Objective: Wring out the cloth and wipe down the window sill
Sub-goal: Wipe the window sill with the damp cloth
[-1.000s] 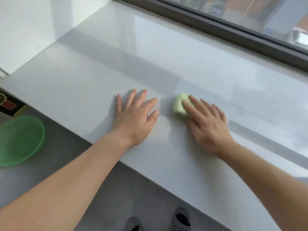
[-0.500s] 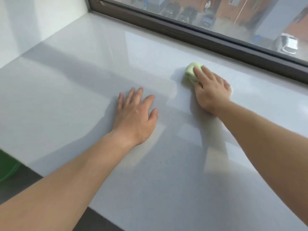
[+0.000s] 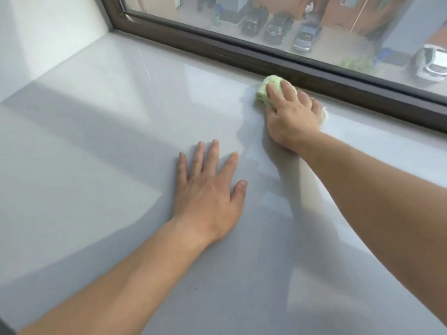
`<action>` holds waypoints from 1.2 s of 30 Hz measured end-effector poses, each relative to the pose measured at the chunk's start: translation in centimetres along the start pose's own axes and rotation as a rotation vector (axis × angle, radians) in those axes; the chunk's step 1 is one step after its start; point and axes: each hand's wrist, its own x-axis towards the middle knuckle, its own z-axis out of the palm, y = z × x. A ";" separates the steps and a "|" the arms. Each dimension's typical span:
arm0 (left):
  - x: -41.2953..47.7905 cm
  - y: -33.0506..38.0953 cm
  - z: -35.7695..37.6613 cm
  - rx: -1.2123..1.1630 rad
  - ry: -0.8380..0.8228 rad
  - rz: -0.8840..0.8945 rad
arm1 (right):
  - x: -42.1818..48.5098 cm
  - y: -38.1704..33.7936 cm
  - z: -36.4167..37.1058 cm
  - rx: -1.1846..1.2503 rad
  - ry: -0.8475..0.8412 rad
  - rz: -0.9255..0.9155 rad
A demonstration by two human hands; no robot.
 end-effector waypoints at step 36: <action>0.4 0.9 0.9 0.050 0.028 0.033 | -8.7 5.4 -2.6 0.073 -0.006 0.171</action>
